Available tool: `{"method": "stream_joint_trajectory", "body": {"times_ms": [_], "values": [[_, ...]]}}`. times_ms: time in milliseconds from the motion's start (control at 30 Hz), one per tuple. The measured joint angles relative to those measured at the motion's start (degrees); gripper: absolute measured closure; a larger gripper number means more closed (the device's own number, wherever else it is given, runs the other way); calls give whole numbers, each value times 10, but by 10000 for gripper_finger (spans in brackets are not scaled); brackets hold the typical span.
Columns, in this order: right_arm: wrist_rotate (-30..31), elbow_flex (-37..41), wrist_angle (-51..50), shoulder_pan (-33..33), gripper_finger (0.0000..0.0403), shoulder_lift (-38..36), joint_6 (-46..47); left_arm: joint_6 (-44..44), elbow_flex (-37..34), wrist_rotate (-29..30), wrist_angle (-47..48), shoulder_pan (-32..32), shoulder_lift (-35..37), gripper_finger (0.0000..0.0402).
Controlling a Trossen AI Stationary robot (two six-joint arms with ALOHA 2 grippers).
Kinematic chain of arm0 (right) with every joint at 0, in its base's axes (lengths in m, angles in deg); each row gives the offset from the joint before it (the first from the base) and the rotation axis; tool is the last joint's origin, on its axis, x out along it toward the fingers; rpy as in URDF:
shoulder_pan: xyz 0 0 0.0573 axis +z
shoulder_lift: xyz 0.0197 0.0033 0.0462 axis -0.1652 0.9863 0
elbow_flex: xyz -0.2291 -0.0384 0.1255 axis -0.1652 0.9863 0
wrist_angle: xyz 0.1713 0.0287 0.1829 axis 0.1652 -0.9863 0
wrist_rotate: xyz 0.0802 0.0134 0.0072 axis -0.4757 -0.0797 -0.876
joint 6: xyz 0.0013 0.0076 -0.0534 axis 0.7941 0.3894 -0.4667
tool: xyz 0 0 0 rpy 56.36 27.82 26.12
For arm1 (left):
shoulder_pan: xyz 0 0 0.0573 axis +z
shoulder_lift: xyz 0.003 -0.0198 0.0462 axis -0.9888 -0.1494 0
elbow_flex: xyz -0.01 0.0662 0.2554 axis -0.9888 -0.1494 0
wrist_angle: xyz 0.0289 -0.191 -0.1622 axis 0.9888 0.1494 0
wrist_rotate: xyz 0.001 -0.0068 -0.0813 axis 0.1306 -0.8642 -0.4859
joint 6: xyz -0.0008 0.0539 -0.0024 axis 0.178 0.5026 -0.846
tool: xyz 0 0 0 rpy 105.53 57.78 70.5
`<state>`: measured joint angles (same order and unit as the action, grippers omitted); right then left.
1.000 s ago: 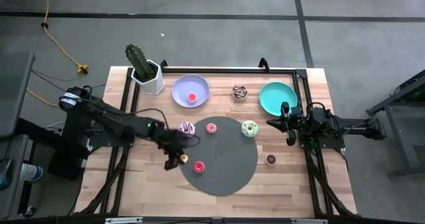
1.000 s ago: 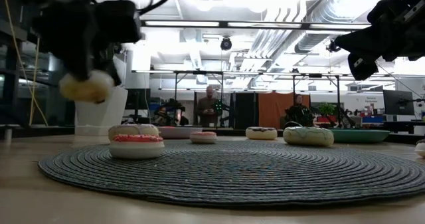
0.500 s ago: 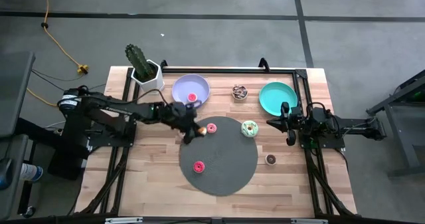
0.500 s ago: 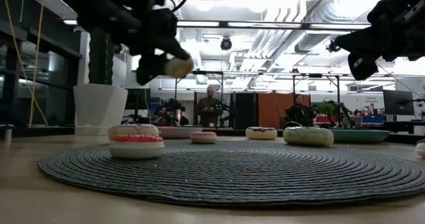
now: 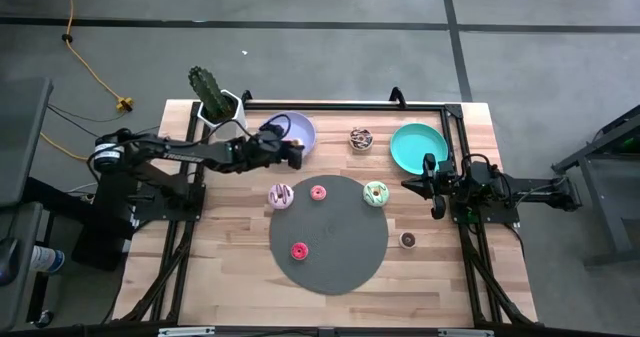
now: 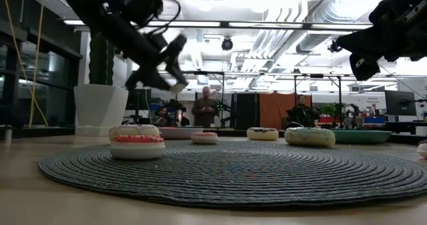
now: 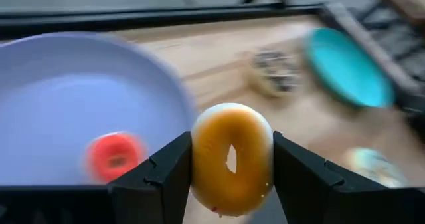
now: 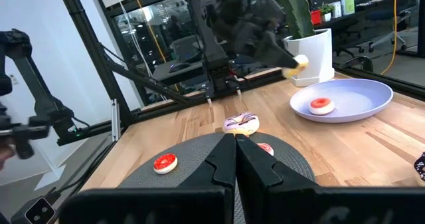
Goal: Pick & Place donuts
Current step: Put the small yellow doughnut on the purple plate
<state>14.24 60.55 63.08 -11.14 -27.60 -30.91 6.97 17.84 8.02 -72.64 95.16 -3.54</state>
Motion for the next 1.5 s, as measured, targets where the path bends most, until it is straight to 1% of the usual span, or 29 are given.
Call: {"method": "stream_joint_trajectory", "body": {"times_ms": [167,300,400,500,667,833,933,1033,1167,1367,1500], "values": [[0,0,0,0,402,0,0,-44,0,60,74,23,-9,220],[0,0,0,0,402,0,0,-84,0,78,129,36,-9,220],[0,0,0,0,402,0,0,-74,0,79,164,44,-10,219],[0,0,0,0,402,0,0,-41,0,84,173,47,-21,213],[0,0,0,0,402,0,0,16,0,61,156,55,-43,185],[1,0,0,0,402,0,0,40,0,35,130,54,-60,133],[1,0,0,0,402,0,0,44,0,36,129,54,-66,101],[1,0,0,0,402,0,0,58,0,50,128,54,-66,78],[1,0,0,0,402,0,0,55,0,51,128,54,-66,67],[2,0,0,0,402,0,0,55,21,22,134,54,-66,67],[2,0,0,0,402,0,0,85,42,10,162,54,-66,67]]}}
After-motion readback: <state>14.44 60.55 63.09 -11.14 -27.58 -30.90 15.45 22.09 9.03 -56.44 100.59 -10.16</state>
